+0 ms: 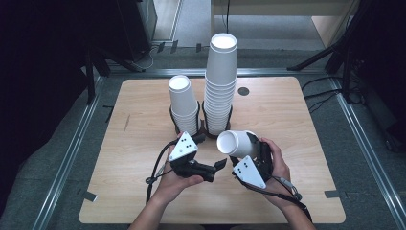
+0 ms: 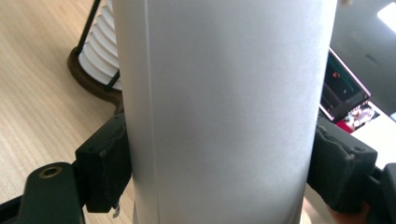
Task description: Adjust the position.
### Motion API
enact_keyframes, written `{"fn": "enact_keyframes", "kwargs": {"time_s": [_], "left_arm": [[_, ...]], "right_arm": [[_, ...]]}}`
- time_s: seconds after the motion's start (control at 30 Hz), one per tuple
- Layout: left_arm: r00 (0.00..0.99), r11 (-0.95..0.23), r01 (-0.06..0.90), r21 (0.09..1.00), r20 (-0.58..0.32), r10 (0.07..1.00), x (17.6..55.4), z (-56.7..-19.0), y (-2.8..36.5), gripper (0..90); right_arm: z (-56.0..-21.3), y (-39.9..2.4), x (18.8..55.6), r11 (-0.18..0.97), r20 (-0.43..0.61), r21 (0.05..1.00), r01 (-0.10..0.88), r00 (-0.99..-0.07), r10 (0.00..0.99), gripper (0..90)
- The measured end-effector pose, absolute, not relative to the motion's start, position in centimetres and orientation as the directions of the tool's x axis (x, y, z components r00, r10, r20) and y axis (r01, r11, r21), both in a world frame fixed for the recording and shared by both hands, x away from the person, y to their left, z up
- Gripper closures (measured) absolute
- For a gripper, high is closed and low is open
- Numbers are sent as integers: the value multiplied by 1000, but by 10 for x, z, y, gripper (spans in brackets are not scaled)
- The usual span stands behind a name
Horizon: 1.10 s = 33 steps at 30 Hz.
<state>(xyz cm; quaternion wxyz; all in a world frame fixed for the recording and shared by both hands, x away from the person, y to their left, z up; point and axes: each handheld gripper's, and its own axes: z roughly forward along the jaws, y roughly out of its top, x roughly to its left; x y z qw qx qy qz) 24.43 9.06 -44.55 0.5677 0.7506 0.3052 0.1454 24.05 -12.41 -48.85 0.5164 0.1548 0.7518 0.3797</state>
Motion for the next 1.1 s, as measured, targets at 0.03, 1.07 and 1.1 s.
{"fn": "enact_keyframes", "kwargs": {"time_s": [0.03, 1.07, 1.1], "left_arm": [[773, -172, 294, 940, -129, 621, 244, -445, 90, 0], [786, -239, 364, 900, -159, 598, 243, -444, 80, 173], [785, -239, 365, 900, -160, 598, 243, -444, 81, 182]], "right_arm": [[-489, -122, 239, 670, -668, 723, -169, -421, 614, 178], [-496, -109, 225, 679, -729, 662, -316, -482, 487, 175], [-496, -109, 224, 678, -726, 665, -314, -484, 488, 175]]}}
